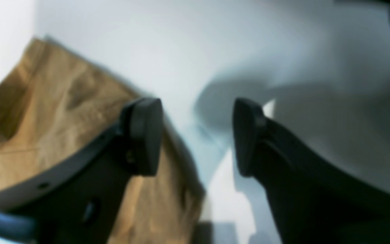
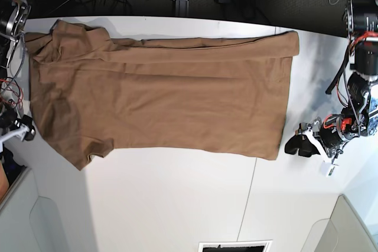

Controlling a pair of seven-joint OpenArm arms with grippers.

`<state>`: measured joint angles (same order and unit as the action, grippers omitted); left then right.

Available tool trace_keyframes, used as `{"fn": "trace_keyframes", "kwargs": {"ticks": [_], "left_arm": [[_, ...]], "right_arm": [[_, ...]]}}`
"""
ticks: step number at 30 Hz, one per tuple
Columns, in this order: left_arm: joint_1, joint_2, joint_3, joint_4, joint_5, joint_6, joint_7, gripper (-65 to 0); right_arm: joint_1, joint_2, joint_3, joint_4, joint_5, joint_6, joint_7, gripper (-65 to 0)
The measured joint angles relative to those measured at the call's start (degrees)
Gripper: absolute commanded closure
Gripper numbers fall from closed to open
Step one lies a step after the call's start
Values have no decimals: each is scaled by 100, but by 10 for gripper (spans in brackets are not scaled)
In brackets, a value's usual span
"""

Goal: Layout the t-shirt on the table in an organized manner, then fold the t-shirt properly
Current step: 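Move both grippers to the hem-side corners of the shirt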

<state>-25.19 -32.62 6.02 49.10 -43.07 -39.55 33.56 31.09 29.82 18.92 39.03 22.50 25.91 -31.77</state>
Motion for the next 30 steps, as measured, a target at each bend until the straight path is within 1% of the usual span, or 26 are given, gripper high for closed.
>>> {"fn": "trace_keyframes", "kwargs": {"ticks": [2, 5, 6, 9, 11, 12, 15, 18, 20, 21, 22, 23, 24, 26, 27, 28, 30], "left_arm": [[-221, 155, -2, -433, 74, -11, -63, -392], [-374, 378, -4, -942, 361, 7, -188, -392], [-387, 437, -11, -1054, 387, -9, -363, -392], [-487, 590, -13, -1235, 658, 4, -573, -392], [-501, 697, -15, -1241, 758, 326, -734, -392], [-501, 721, -15, -1241, 767, 330, -752, -392], [-503, 723, -15, -1241, 765, 330, -743, -391], [-518, 748, -33, -1241, 748, 319, -632, -391], [-516, 789, -35, -1241, 763, 136, -529, -390], [-516, 815, -35, -1241, 752, 63, -529, -387], [-518, 837, -35, -1241, 752, 13, -505, -367], [-518, 872, -35, -1241, 752, 9, -507, -325], [-518, 887, -35, -1241, 763, 9, -501, -263], [-514, 885, -35, -1246, 785, 9, -435, -114], [-509, 874, -31, -1250, 789, 7, -417, -46], [-501, 861, -31, -1252, 793, 7, -400, 0], [-501, 826, -31, -1235, 739, 2, -304, 0]], "right_arm": [[9, -55, -4, -149, 24, 28, 101, -332], [31, -94, -4, -236, 85, 48, 116, -332], [33, -114, -4, -240, 105, 92, 118, -332], [35, -229, -2, -240, 155, 173, 166, -330], [44, -328, -2, -238, 175, 175, 164, -330], [52, -387, -2, -234, 208, 177, 177, -330], [70, -514, -2, -229, 214, 219, 197, -330], [70, -621, 4, -227, 256, 339, 203, -329], [70, -669, 4, -227, 258, 417, 203, -328], [72, -686, 4, -227, 319, 435, 197, -315], [70, -702, 4, -227, 352, 455, 188, -283], [70, -715, 4, -227, 387, 455, 149, -233], [68, -715, 2, -229, 385, 455, 120, -167], [66, -713, 2, -227, 376, 452, 42, -35], [52, -713, 2, -216, 369, 452, 37, 0], [46, -708, 2, -173, 363, 455, -31, 0], [39, -695, 2, -35, 323, 452, -238, 0]]}}
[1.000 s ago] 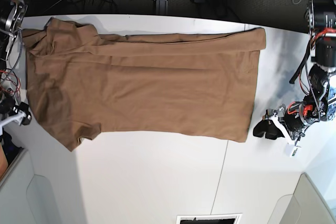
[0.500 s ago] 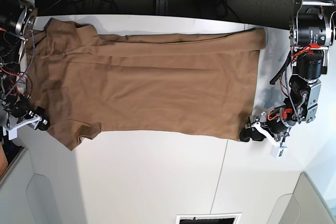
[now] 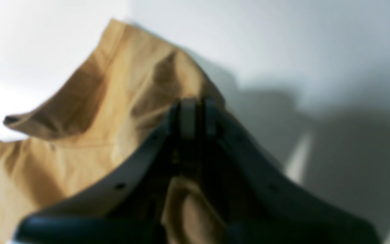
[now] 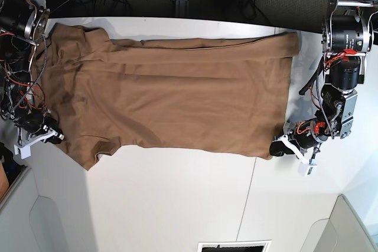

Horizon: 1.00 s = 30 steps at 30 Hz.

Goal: Layout the t-shirt on the table in an organized manner, then fold the t-shirt properly
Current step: 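Move both grippers to the hem-side corners of the shirt, then fold the hem edge over toward the collar with both grippers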

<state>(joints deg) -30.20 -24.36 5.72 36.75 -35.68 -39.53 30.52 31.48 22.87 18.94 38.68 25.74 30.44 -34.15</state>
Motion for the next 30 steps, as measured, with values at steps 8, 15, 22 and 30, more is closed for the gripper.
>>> {"fn": "trace_keyframes", "kwargs": {"ticks": [8, 15, 22, 30], "left_arm": [[216, -442, 181, 997, -1652, 31, 2105, 0], [866, -1222, 664, 2468, -2566, 9, 2699, 0], [1665, -1832, 695, 3766, -2804, 7, 2844, 0], [2369, -2120, 688, 4385, -2802, 7, 2900, 0]], "right_arm": [[-87, 293, -11, 938, 570, 96, -1029, 0], [-909, 831, -24, 1849, 1403, 105, -1556, 0], [-1932, 1204, 31, 2776, 1762, 125, -1609, 0], [-2962, 1250, 341, 3759, 1788, 136, -1641, 0]]}}
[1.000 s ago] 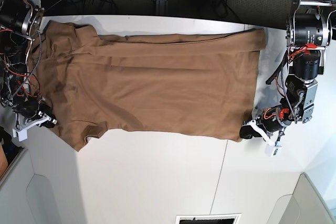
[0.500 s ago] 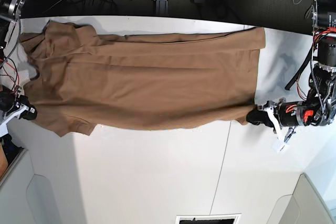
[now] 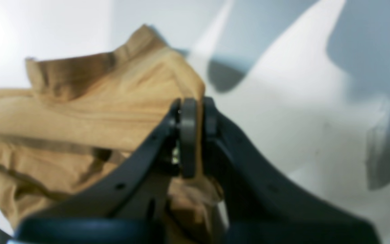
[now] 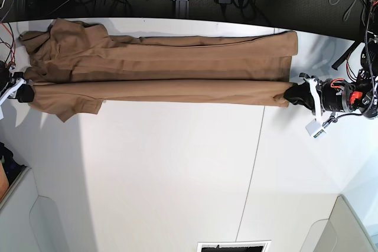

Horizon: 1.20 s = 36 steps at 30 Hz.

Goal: Layout the t-shirt on the table in an organized manner, then fold the t-shirt properly
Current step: 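Fold the hem edge over toward the collar with both grippers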

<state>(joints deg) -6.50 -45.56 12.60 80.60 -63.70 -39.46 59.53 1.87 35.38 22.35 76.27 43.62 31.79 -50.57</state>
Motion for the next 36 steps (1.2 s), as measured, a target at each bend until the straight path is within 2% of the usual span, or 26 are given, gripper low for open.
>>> {"fn": "trace_keyframes", "kwargs": {"ticks": [5, 6, 8, 9, 10, 11, 15, 22, 23, 24, 26, 32, 36], "left_arm": [[275, 2, 0, 50, -2, 0, 0, -8], [319, 2, 0, 50, 0, 0, 4, -65], [350, 0, 0, 50, 7, 0, 7, -217], [348, 0, 0, 50, 11, 0, 7, -282], [348, 0, -2, 50, 15, 2, 7, -319], [348, 2, 0, 50, 7, 0, 4, -323], [352, 20, -181, 50, -28, 0, 22, -322], [608, -2, -1196, 50, -595, 0, 109, -322], [748, 2, -1307, 50, -654, -2, 136, -322], [890, 4, -1412, 50, -708, -2, 179, -322], [1180, 24, -1644, 50, -855, 0, 208, -322], [1862, 409, -2857, 50, -1128, 0, 210, -322], [2330, 756, -3456, 50, -1340, 0, 363, -322]], "right_arm": [[-483, 0, 28, 201, -13, 9, -31, 0], [-553, 0, 28, 201, -17, 13, -35, -8], [-616, -2, 28, 201, -46, 13, -44, -159], [-614, 0, 28, 201, -57, 7, -52, -209], [-612, 0, 31, 201, -55, -2, -50, -235], [-601, -2, 31, 208, -52, -2, -42, -239], [-603, -33, 66, 343, -52, -2, -11, -239], [-599, -63, 289, 1067, -15, -2, -122, -237], [-601, -66, 289, 1134, -22, -2, -157, -214], [-603, -70, 289, 1189, 2, -2, -170, -159], [-601, -79, 289, 1272, 11, -2, -192, 0], [-603, -111, 289, 1298, 17, -2, -186, 0], [-608, -313, 289, 1268, 15, -2, -221, 0]]}}
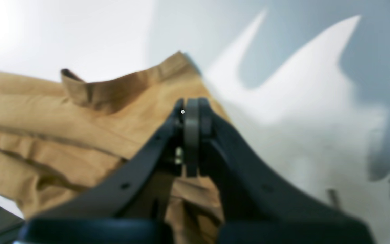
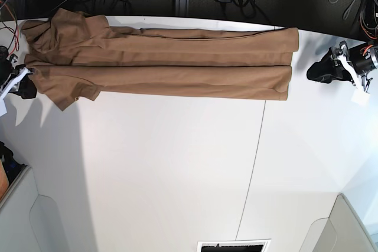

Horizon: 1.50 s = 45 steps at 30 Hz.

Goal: Layout the t-shirt on the table in an organized manner, then fold the t-shirt properly
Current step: 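Fold the hem edge over toward the collar with both grippers, then grasp the end of the folded strip with the left gripper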

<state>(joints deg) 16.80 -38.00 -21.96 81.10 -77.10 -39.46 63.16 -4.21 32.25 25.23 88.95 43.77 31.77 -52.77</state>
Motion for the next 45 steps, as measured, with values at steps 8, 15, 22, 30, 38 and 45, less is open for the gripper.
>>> {"fn": "trace_keyframes", "kwargs": {"ticks": [8, 15, 22, 30, 38, 45], "left_arm": [[654, 699, -570, 284, -20, 0, -52, -322], [715, 1469, -695, 299, 787, 0, -673, -322], [686, 1954, -728, 321, 1202, -26, -1207, -322], [505, 2483, -739, 354, 1622, -105, -1543, -322], [203, 2627, -704, 348, 2022, -92, -1611, -322], [94, 2625, -706, 334, 2411, -85, -1753, -146]], "right_arm": [[-9, -433, 0, -179, -7, 0, 0, 0], [-7, -756, 0, -201, -98, 0, 66, 0], [-7, -769, 4, -208, -111, 0, 68, 0], [-7, -767, 4, -208, -114, 0, 76, 0], [-7, -767, 4, -208, -118, 0, 61, 0], [-7, -767, 4, -208, -118, 0, 59, 0]]}}
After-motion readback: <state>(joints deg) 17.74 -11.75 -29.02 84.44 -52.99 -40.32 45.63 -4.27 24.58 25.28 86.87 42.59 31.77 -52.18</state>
